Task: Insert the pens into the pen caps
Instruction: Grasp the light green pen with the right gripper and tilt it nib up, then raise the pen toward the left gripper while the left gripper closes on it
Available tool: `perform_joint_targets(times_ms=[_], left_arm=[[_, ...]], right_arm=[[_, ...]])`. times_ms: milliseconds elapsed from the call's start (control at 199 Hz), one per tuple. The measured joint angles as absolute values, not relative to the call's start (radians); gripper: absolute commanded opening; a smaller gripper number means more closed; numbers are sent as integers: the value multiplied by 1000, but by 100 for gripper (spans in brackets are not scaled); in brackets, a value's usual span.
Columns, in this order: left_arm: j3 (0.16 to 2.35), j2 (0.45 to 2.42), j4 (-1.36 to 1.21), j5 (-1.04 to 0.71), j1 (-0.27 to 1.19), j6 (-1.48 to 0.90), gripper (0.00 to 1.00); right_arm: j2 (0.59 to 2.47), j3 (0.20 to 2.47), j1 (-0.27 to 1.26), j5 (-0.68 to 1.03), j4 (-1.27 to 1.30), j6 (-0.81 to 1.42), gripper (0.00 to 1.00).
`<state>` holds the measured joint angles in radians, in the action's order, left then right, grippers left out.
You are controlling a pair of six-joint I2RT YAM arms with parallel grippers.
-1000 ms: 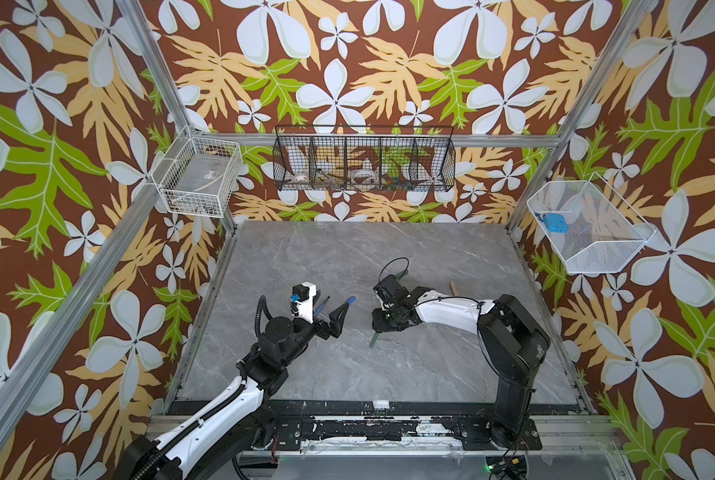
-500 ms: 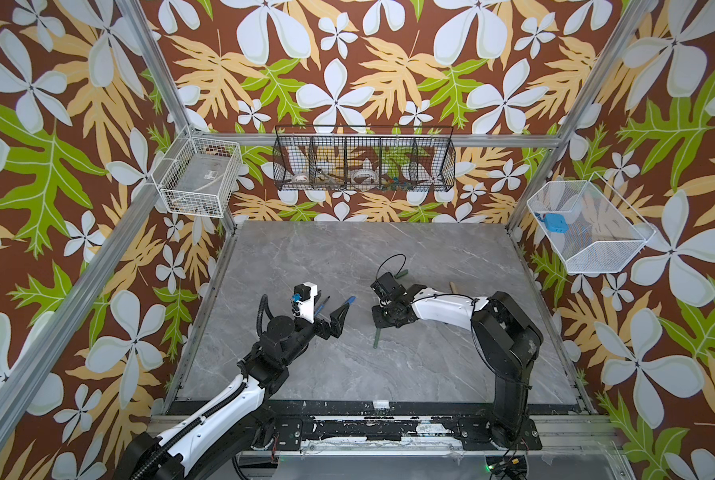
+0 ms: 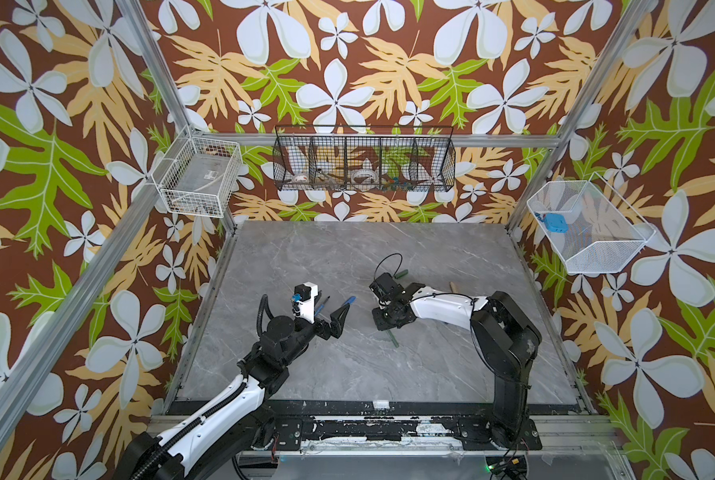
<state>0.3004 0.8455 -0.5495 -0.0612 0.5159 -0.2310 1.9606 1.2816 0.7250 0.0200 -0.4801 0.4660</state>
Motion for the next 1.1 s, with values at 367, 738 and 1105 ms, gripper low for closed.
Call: perform_joint_targets(times_ms=[367, 738, 1105], left_arm=[[300, 843, -550, -53, 516, -231, 100], [300, 872, -558, -66, 516, -240, 100], [325, 969, -614, -237, 516, -277, 100]], right_arm=[[1980, 1297, 725, -29, -486, 444, 15], [1825, 1213, 724, -22, -456, 441, 2], [1546, 1017, 717, 62, -123, 442, 0]])
